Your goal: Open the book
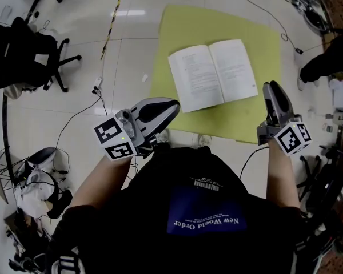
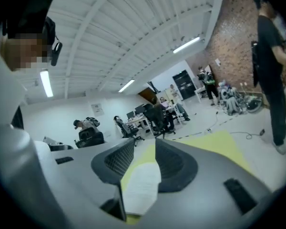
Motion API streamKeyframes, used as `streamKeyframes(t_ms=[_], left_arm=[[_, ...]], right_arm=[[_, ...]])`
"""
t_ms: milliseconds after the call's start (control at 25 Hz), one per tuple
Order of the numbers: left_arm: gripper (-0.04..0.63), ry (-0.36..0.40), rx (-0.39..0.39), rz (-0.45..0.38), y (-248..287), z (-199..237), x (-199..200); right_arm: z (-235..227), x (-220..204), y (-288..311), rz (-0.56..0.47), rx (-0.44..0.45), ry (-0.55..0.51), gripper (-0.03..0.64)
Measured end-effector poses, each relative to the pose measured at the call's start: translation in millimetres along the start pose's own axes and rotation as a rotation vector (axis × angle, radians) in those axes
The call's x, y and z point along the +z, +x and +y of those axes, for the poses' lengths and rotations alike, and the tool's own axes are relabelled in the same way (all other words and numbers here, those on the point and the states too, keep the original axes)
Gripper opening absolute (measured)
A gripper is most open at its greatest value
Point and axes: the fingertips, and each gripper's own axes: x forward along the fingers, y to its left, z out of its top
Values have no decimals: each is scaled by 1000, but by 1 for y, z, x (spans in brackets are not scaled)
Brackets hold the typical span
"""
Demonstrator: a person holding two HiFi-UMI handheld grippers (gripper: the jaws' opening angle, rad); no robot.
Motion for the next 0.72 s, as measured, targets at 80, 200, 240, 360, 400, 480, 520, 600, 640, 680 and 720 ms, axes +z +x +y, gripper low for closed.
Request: streamKeyframes(t_ms=[80, 200, 240, 360, 400, 480, 520, 600, 640, 680, 720], left_arm=[[6, 44, 4, -14, 3, -6, 23], [6, 128, -5, -64, 8, -14, 69], [6, 159, -10, -84, 9, -17, 85], [6, 206, -8, -122, 4, -38, 118], [6, 215, -5, -128, 3, -46, 123], [6, 249, -6, -144, 3, -56, 136], [6, 267, -8, -152, 5, -58, 142], [6, 287, -9, -163, 5, -61, 147], [6, 289, -9, -165, 5, -63, 148], [6, 290, -9, -166, 5, -64, 148], [6, 289, -11, -166, 4, -64, 147]], right_arm=[[29, 24, 1, -13, 79, -72, 128], [65, 64, 4, -56, 172, -188, 85], [75, 79, 4, -76, 191, -218, 65], [101, 105, -5, -76, 207, -275, -9], [107, 109, -11, -67, 210, -285, -10], [118, 118, -17, -72, 228, -302, -11], [121, 122, -18, -78, 237, -309, -11], [125, 121, -19, -74, 251, -310, -12], [126, 117, -20, -64, 259, -302, -14], [126, 112, -20, -51, 266, -290, -14], [125, 107, -19, -37, 270, -279, -14]])
